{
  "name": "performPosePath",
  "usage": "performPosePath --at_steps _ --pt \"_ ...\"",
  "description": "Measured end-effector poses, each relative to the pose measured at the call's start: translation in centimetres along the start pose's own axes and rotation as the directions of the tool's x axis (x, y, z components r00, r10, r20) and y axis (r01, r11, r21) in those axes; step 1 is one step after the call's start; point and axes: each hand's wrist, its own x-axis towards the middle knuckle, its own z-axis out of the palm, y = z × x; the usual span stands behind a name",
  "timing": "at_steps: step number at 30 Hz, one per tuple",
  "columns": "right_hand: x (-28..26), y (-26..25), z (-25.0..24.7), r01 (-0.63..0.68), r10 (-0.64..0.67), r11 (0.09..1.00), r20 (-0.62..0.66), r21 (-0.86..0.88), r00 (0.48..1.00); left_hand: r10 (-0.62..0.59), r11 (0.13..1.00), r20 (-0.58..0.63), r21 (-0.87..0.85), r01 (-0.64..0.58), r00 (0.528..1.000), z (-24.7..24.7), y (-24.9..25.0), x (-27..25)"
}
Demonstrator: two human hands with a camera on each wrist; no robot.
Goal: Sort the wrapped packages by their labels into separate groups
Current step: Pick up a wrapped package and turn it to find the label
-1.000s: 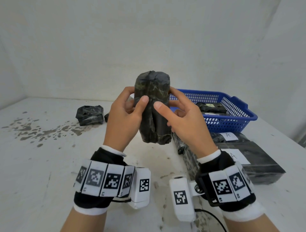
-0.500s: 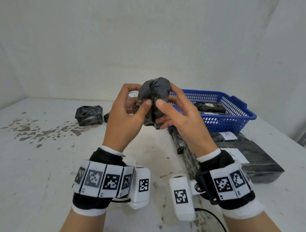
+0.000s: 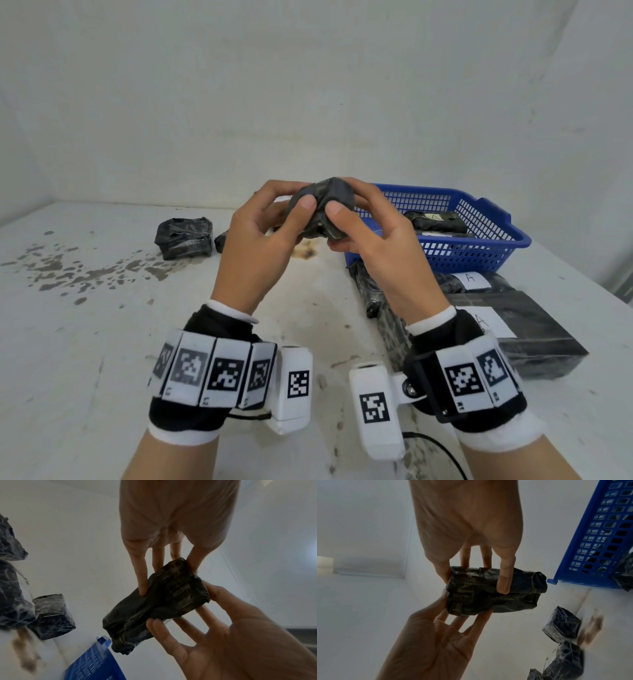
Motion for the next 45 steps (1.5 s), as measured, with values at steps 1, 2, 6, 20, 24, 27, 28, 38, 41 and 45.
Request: performPosePath --at_steps 1,2,6,20,24,27,28,38,41,45 --pt "0.0 0.0 0.0 0.002 -0.002 1.0 -0.001 -0.004 1.0 0.009 1.0 -0.006 0.008 -0.009 1.0 0.0 -0.1 0.0" --pt "0.0 0.0 0.1 0.005 -0.005 1.0 -0.001 -0.004 1.0 0.012 1.0 -0.009 0.014 -0.012 1.0 0.0 -0.2 0.0" --pt "0.1 0.2 0.0 0.0 0.0 0.999 -0.011 0.036 1.0 0.0 1.0 0.021 -0.003 0.0 1.0 -0.1 0.0 0.0" --pt "-0.2 0.3 0.0 -0.118 0.116 0.993 0.069 0.022 0.991 -0.292 0.954 -0.065 -0.096 0.285 0.954 -0.4 -0.5 0.6" --pt "0.2 0.7 0.1 -0.178 0.176 0.984 0.078 0.007 0.981 -0.221 0.973 -0.072 -0.078 0.215 0.973 -0.2 -0.5 0.4" --pt "0.1 0.7 0.1 -0.147 0.148 0.989 0.077 -0.019 0.986 -0.193 0.98 -0.071 -0.072 0.188 0.979 -0.2 -0.5 0.5" --pt "0.0 0.6 0.1 -0.141 0.142 0.99 0.076 -0.018 0.987 -0.181 0.982 -0.074 -0.061 0.176 0.981 -0.3 -0.5 0.5" --pt "0.0 0.8 0.3 -0.102 0.104 0.993 0.027 -0.064 0.994 -0.035 0.998 -0.063 0.053 0.038 0.997 -0.3 -0.5 0.4" --pt "0.0 0.7 0.2 -0.108 0.11 0.992 0.015 -0.068 0.994 -0.016 0.997 -0.086 0.075 0.022 0.996 -0.2 -0.6 0.4" --pt "0.2 0.7 0.1 -0.076 0.075 0.994 -0.01 -0.083 0.997 0.007 0.995 -0.074 0.104 0.001 0.997 -0.3 -0.6 0.4"
